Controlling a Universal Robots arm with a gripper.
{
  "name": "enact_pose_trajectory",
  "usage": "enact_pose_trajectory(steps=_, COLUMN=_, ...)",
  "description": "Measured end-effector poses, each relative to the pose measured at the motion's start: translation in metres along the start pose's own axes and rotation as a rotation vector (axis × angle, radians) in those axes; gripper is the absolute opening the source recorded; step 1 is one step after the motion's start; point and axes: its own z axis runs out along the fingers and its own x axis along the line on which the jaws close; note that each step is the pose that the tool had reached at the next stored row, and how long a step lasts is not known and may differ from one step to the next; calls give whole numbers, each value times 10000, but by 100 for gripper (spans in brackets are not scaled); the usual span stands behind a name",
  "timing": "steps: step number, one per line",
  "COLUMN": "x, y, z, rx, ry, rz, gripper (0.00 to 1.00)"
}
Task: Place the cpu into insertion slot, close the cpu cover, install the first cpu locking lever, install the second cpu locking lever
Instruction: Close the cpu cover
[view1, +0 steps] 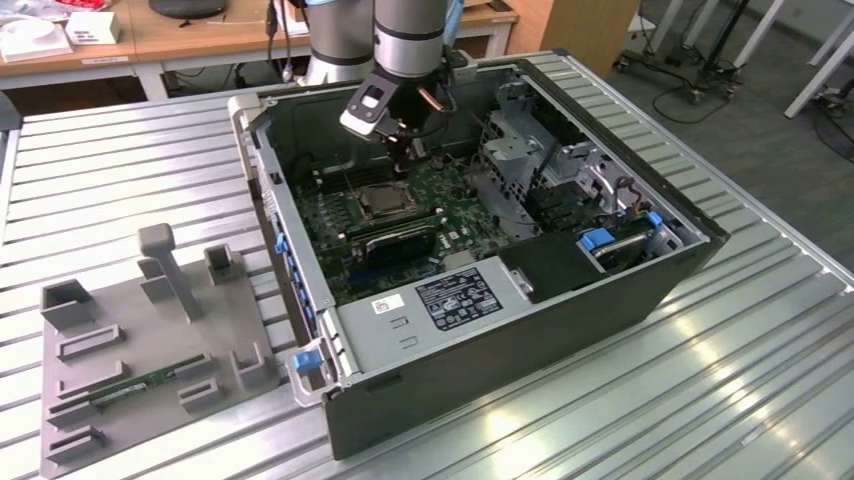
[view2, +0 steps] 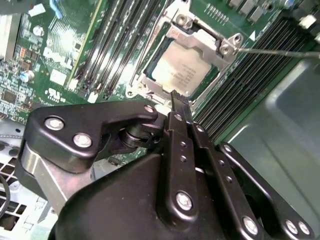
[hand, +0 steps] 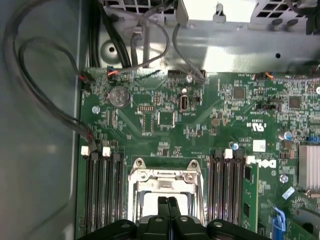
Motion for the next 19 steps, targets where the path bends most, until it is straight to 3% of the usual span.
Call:
enact_pose_trajectory(steps=6, x=1, y=-105, z=18, rx=0, ry=-53, rz=-1, gripper=11)
enact_pose_trajectory(steps=16, x=2, y=-198, z=41, rx=0, ry=-98, rz=-2, gripper=11)
enact_pose_trajectory(steps=19, x=2, y=-254, z=69, rx=1, ry=-127, rz=-3, gripper=11)
